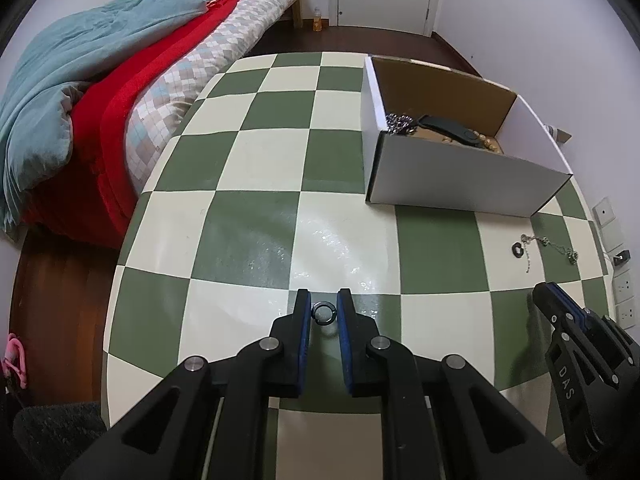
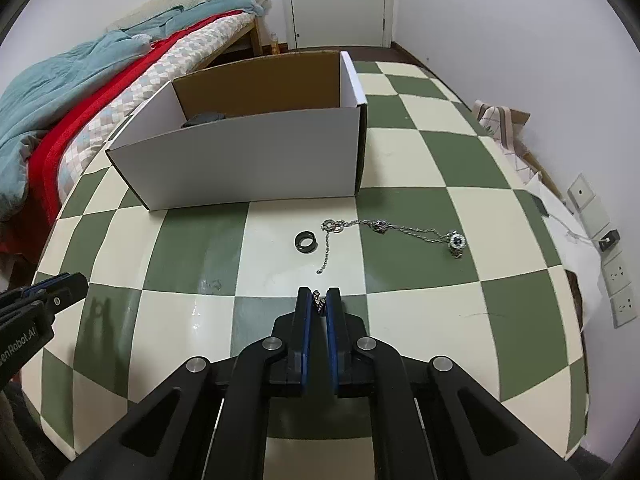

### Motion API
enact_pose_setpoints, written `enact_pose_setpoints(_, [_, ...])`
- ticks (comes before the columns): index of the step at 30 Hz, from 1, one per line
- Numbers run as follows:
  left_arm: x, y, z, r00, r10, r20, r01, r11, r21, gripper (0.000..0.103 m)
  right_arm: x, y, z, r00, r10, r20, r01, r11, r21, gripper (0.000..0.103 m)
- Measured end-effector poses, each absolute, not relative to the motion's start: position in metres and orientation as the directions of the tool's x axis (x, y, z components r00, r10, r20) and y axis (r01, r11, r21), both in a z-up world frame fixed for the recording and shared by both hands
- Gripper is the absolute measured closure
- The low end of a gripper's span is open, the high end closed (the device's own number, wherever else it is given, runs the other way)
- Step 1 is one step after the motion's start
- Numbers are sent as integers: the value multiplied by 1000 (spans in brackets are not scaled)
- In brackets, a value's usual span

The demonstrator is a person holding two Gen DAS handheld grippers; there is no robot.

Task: Organize jewelry
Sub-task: 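Grasp a silver chain pendant with the right gripper while the left gripper holds the ring, then carry the black ring and silver pendant over the white box, then lower both grippers into the white box with the ring and pendant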

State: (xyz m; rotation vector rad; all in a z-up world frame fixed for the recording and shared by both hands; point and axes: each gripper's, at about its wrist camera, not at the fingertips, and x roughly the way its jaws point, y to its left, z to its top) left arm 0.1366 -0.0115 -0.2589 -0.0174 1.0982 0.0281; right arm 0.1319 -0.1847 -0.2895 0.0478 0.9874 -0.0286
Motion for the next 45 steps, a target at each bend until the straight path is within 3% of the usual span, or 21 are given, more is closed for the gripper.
enact_pose_setpoints(15, [142, -17, -199, 538, -51, -841, 3, 998, -59, 93, 112, -207, -220, 658, 48, -752, 59, 992, 116, 96])
enact_pose_setpoints(25, [204, -36, -165, 547, -149, -823, 65, 989, -137, 93, 149, -236, -164, 707, 117, -698, 63, 972, 227, 96])
enact_pose_setpoints(35, [310, -49, -184, 425, -218, -879, 124, 976, -182, 93, 264, -226, -190, 585, 294, -756, 10, 929, 369, 96])
enact_pose_setpoints(41, [329, -53, -194, 366, -240, -899, 143, 969, -200, 91, 305, -223, -214, 465, 359, -809, 37, 905, 423, 95])
enact_pose_setpoints(43, [329, -51, -192, 377, -218, -900, 138, 974, -178, 81, 309, -222, -217, 446, 361, -819, 41, 906, 422, 94])
enact_pose_setpoints(44, [329, -49, -190, 386, -208, -899, 128, 977, -172, 60, 311, -221, -218, 433, 359, -827, 45, 907, 418, 92])
enact_pose_setpoints(45, [329, -46, -189, 395, -201, -896, 117, 979, -168, 46, 311, -222, -218, 432, 354, -829, 50, 909, 414, 85])
